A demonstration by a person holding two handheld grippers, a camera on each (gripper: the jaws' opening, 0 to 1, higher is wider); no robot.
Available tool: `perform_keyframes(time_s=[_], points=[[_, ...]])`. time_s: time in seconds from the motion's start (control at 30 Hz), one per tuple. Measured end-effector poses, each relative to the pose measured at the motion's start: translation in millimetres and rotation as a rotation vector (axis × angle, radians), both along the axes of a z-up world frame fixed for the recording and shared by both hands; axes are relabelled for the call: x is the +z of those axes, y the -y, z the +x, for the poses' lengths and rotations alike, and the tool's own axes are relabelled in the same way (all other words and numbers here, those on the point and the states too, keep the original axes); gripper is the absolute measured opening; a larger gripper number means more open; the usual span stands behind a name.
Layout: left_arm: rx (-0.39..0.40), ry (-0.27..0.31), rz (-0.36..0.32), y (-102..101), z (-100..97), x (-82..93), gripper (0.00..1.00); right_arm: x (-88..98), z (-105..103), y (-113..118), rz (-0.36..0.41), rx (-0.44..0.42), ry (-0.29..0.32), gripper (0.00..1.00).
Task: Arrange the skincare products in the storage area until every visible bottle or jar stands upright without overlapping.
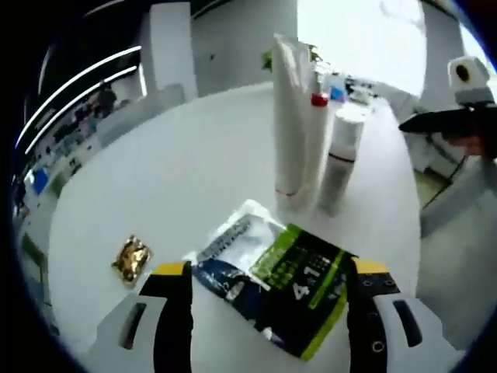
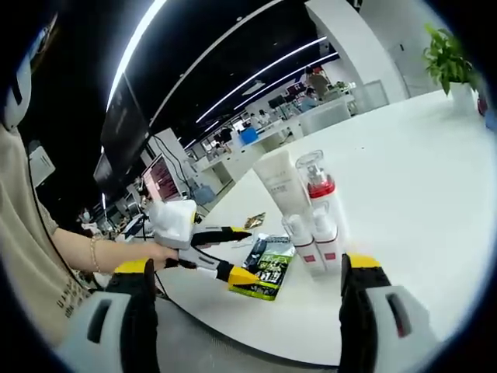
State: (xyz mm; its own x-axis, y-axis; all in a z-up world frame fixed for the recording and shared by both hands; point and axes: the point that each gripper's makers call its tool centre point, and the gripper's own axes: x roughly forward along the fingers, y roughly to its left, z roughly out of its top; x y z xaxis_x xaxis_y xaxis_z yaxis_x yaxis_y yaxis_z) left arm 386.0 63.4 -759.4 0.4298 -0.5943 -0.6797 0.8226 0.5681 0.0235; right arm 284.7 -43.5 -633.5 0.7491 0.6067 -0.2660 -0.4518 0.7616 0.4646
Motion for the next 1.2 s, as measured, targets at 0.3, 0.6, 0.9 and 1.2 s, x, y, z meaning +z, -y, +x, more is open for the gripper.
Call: perform_keyframes(time_s=[0.3, 0.6, 0.9, 1.2], points=[[0.029, -0.054, 0.049, 3.2, -5.2, -23.6, 0.83, -4.2, 2.0, 6.9, -0.047, -0.036, 0.004, 1.0], [0.059, -0.061, 0.032, 8.0, -2.8, -23.8, 0.85, -7.8, 3.6, 12.7, -0.085, -0.07, 0.003, 0.99], [0.061, -0.06, 0.029, 9.5, -1.6, -23.4, 0.85, -8.8, 3.1, 11.2, -0.101, -0.061, 0.006, 0.99], [0.026, -0.046, 0.043, 10.4, -4.2, -21.0, 0.85, -11.5, 2.8, 14.6, -0.116, -0.065, 0.004, 0.98]])
